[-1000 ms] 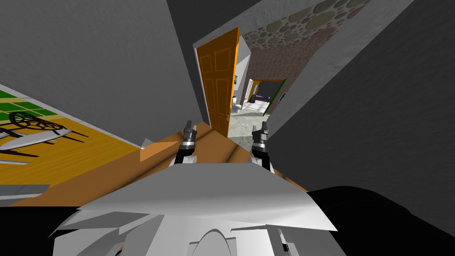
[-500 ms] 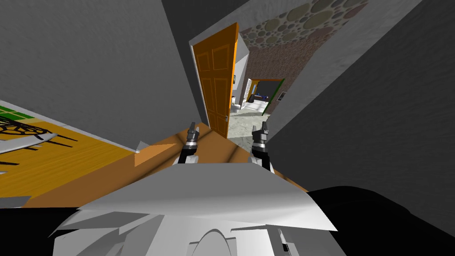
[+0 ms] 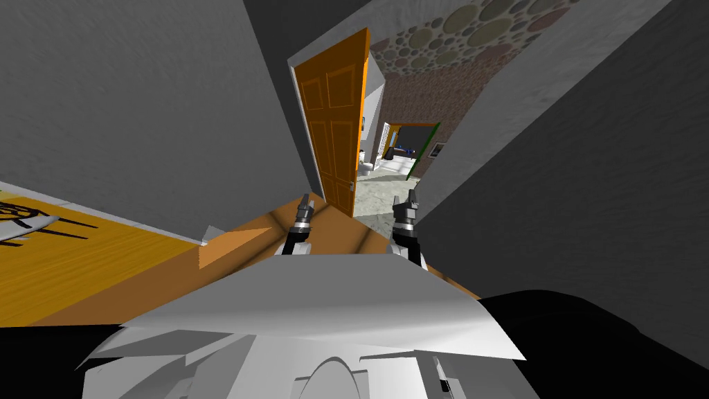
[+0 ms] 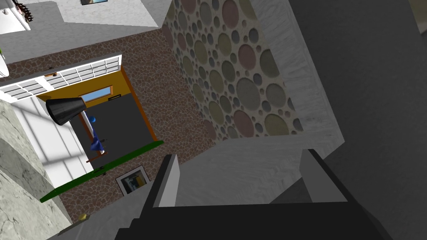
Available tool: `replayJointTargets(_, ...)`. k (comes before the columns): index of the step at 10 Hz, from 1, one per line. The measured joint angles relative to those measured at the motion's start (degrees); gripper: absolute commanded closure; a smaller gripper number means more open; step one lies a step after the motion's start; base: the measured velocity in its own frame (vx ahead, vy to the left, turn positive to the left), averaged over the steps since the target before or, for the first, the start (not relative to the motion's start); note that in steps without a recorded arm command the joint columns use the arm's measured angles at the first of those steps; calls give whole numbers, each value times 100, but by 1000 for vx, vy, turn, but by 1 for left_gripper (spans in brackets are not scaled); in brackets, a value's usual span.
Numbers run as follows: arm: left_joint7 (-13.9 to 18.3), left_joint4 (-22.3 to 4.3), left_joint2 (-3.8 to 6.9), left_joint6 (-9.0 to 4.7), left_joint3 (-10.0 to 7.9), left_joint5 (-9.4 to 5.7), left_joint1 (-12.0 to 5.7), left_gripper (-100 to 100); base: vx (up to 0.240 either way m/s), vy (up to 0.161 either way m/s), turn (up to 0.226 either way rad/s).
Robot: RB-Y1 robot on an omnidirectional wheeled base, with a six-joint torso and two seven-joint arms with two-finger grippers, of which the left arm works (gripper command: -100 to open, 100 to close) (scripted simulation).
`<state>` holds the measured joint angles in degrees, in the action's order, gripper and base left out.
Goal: Push the door open
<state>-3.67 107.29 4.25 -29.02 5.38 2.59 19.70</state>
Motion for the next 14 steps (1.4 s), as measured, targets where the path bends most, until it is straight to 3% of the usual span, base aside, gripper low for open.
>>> replayJointTargets(14,286,-1841,115,-406,191,174,-700,-100,96,24,-59)
